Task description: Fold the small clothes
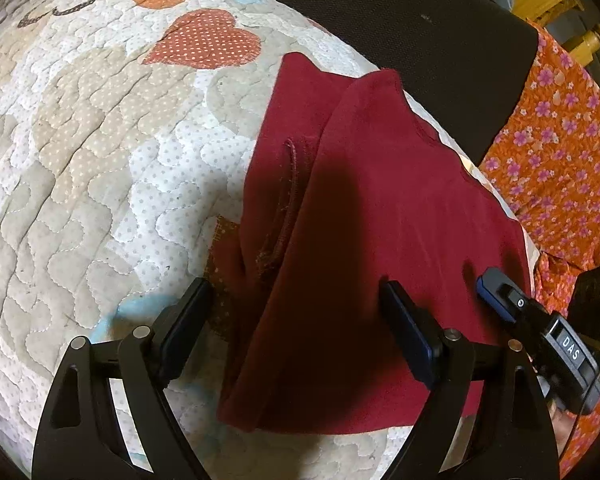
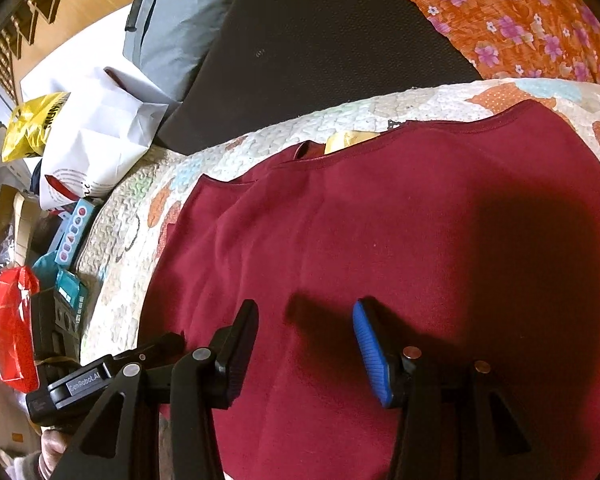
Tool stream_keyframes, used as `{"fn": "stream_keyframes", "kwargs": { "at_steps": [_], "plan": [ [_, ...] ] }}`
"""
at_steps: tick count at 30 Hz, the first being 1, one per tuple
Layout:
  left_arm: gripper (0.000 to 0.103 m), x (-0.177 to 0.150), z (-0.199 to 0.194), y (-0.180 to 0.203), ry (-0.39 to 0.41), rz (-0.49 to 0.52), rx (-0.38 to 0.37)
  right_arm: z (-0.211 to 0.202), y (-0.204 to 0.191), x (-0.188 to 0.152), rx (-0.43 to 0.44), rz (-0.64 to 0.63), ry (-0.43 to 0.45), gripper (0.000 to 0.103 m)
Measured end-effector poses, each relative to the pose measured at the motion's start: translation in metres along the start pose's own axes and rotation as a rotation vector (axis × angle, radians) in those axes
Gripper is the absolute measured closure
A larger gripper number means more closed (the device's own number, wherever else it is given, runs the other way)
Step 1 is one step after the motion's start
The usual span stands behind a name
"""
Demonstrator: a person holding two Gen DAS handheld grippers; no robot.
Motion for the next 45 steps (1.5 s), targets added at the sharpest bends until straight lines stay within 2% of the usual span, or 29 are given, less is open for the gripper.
{"fn": "stream_keyframes", "kwargs": {
  "at_steps": [1, 2, 3, 4, 7, 10, 13, 15, 18, 21, 27, 30, 31, 33, 35, 37, 42, 43, 45],
  "plan": [
    [0.045, -0.002, -0.001, 0.0, -0.004, 0.011, -0.017, 0.0, 0.0, 0.0, -0.001, 0.002, -0.002, 0.054],
    [0.052, -0.002, -0.001, 0.001, -0.02, 0.022, -0.045, -0.001, -0.001, 0.001, -0.005, 0.001, -0.008, 0.054],
    [0.067, -0.003, -0.001, 0.003, -0.029, 0.026, -0.071, -0.001, -0.002, 0.001, -0.007, 0.003, -0.01, 0.054],
    [0.073, -0.004, -0.002, 0.006, -0.032, 0.034, -0.085, -0.003, -0.003, 0.003, -0.004, 0.007, -0.012, 0.054],
    [0.077, -0.01, -0.016, 0.026, 0.026, 0.133, -0.058, -0.007, -0.012, 0.009, 0.046, 0.007, -0.016, 0.054],
    [0.078, -0.016, -0.023, 0.043, 0.053, 0.219, -0.073, -0.011, -0.029, 0.021, 0.14, 0.006, -0.02, 0.053],
    [0.078, -0.018, -0.023, 0.05, 0.056, 0.248, -0.085, -0.007, -0.044, 0.034, 0.308, 0.048, -0.029, 0.043],
    [0.078, -0.02, -0.024, 0.053, 0.064, 0.273, -0.072, -0.001, -0.053, 0.045, 0.347, 0.067, -0.034, 0.035],
    [0.078, -0.023, -0.026, 0.058, 0.072, 0.302, -0.074, 0.01, -0.077, 0.059, 0.307, 0.006, -0.071, 0.035],
    [0.078, -0.028, -0.027, 0.063, 0.081, 0.339, -0.059, 0.026, -0.107, 0.071, 0.215, -0.095, -0.138, 0.035],
    [0.078, -0.033, -0.025, 0.075, 0.086, 0.386, -0.032, 0.046, -0.141, 0.076, 0.082, -0.241, -0.214, 0.035],
    [0.078, -0.036, -0.024, 0.084, 0.083, 0.405, -0.026, 0.059, -0.15, 0.072, -0.065, -0.322, -0.273, 0.036],
    [0.078, -0.038, -0.024, 0.087, 0.083, 0.416, -0.024, 0.061, -0.151, 0.069, -0.107, -0.346, -0.28, 0.039],
    [0.078, -0.045, -0.026, 0.095, 0.084, 0.443, -0.02, 0.056, -0.147, 0.063, -0.147, -0.392, -0.251, 0.066],
    [0.078, -0.051, -0.032, 0.105, 0.088, 0.472, -0.045, 0.038, -0.134, 0.059, -0.156, -0.392, -0.195, 0.08],
    [0.078, -0.056, -0.041, 0.117, 0.09, 0.506, -0.106, 0.014, -0.123, 0.056, -0.141, -0.388, -0.133, 0.083],
    [0.078, -0.069, -0.069, 0.148, 0.078, 0.583, -0.317, -0.07, -0.081, 0.052, -0.145, -0.354, 0.004, 0.084],
    [0.073, -0.072, -0.074, 0.153, 0.073, 0.601, -0.349, -0.084, -0.07, 0.051, -0.158, -0.347, 0.019, 0.084],
    [0.067, -0.081, -0.081, 0.164, 0.083, 0.643, -0.358, -0.109, -0.039, 0.048, -0.212, -0.307, 0.042, 0.085]
  ]
}}
Point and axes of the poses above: each gripper's, at about its wrist camera, not at the fingertips, and z roughly the way its jaws point, y to its right, x to its top, the point moved 2 cm from there along z, roughly the way its jaws point, and after that the axes turned 15 degrees about -y, right-handed, at the moved point
